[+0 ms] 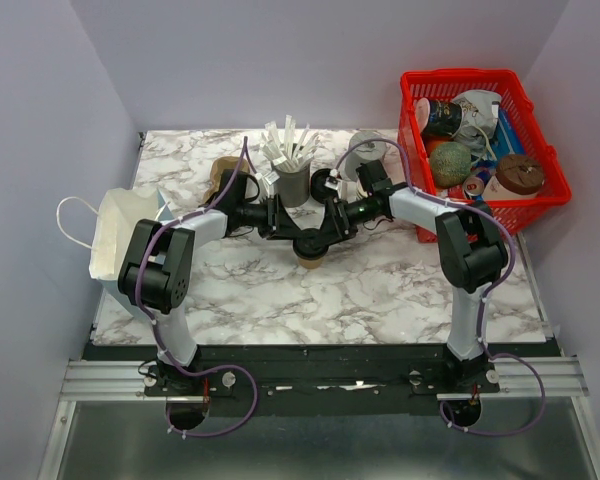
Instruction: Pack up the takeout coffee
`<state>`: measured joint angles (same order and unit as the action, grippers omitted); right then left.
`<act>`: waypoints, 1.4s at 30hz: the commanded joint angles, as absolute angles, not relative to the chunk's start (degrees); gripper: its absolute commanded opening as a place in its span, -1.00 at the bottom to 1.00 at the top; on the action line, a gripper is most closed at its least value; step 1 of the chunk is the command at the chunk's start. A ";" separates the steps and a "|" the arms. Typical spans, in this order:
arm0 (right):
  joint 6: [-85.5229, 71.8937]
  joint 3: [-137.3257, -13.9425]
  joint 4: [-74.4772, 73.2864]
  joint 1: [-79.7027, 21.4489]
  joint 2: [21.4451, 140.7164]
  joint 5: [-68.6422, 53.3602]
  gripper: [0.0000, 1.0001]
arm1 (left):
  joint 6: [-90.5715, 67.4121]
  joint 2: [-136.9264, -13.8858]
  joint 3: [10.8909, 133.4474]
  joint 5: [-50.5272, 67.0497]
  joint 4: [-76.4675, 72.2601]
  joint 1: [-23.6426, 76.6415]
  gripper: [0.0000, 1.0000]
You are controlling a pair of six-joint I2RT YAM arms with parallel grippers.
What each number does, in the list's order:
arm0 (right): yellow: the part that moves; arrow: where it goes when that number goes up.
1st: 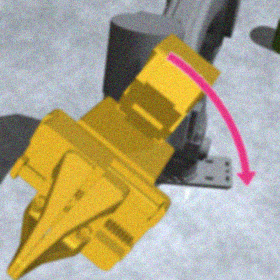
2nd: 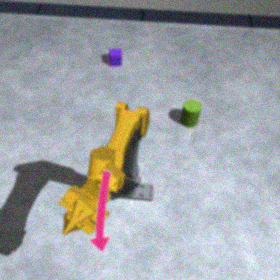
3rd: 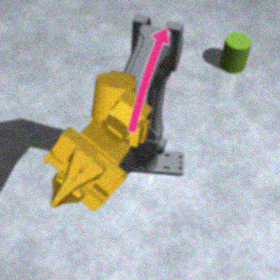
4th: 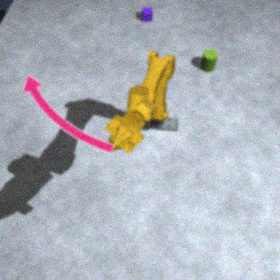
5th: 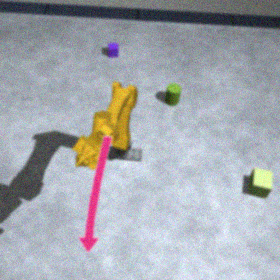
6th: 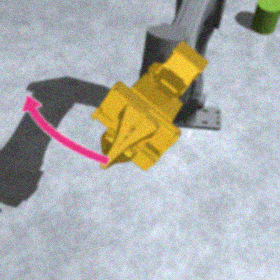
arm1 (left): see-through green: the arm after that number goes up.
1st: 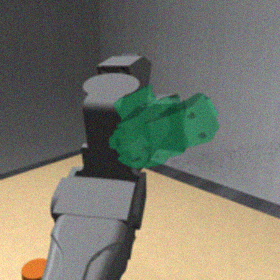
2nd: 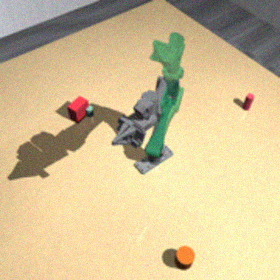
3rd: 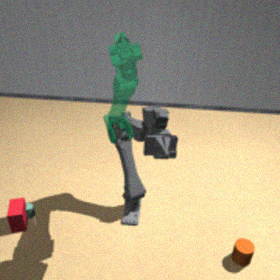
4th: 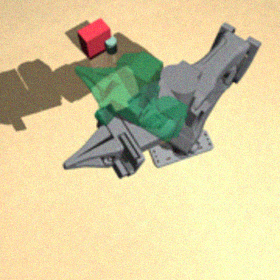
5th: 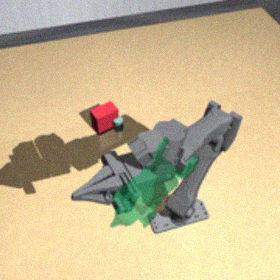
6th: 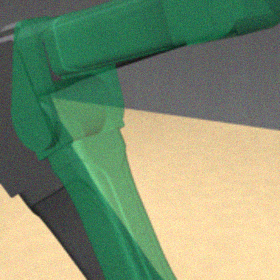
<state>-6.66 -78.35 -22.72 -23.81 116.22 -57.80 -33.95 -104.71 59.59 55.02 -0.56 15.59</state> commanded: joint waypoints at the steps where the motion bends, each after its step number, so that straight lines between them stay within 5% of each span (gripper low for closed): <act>1: -6.59 -76.03 -24.08 -23.64 119.97 -56.69 0.57 | -28.13 -111.10 56.16 38.41 8.17 16.26 -0.27; 12: -7.74 -72.25 -19.61 -22.24 117.26 -58.45 0.54 | -25.05 -109.25 56.60 38.40 8.36 16.61 -0.19; 22: -0.62 -74.00 -19.86 -22.24 107.14 -57.50 0.91 | -17.78 -102.40 66.61 46.67 12.02 16.61 0.12; 26: 4.39 -77.51 -25.22 -22.24 106.26 -55.73 1.00 | -12.06 -100.99 72.06 45.36 20.64 16.61 0.59; 37: 10.02 -81.47 -31.20 -22.24 100.64 -48.71 1.00 | 6.58 -88.09 80.85 42.29 42.96 16.52 0.60; 42: 13.43 -85.69 -36.81 -22.24 97.31 -41.23 0.96 | 6.58 -82.89 82.70 26.74 45.96 15.91 0.58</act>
